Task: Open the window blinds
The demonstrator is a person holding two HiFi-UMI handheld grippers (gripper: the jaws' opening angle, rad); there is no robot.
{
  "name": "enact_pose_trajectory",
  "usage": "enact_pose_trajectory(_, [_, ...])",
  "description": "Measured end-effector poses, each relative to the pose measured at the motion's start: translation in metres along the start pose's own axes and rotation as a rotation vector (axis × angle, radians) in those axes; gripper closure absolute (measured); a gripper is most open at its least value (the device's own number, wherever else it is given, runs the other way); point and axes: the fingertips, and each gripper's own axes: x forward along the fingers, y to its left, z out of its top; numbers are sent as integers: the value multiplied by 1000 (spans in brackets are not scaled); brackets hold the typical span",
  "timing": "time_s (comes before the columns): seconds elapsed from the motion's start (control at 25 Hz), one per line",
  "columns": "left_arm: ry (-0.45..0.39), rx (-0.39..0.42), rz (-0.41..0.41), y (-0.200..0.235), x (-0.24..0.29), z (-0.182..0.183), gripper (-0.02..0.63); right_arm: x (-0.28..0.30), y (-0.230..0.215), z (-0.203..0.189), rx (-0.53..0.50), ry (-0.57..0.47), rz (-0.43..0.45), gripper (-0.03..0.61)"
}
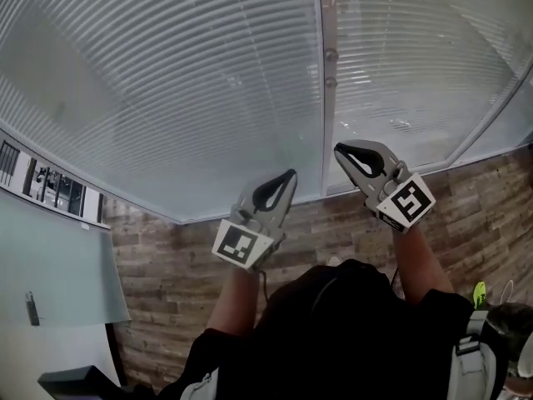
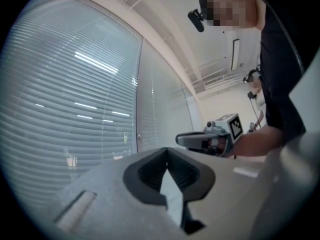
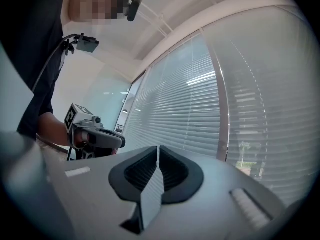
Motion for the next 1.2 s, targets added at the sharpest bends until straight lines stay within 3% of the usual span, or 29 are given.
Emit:
enact_pose_trajectory(0.64, [53,18,38,2,78,-18,609,-13,-71,-35,66,6,49,568])
enact_pose_trajectory(0.84, [61,20,32,0,89,-19,609,-16,-83,-38,36,-7,46,569])
enact_pose_trajectory(1.2, [42,14,-32,8,94,-24,609,-14,-91,-43,-9,36,-22,569])
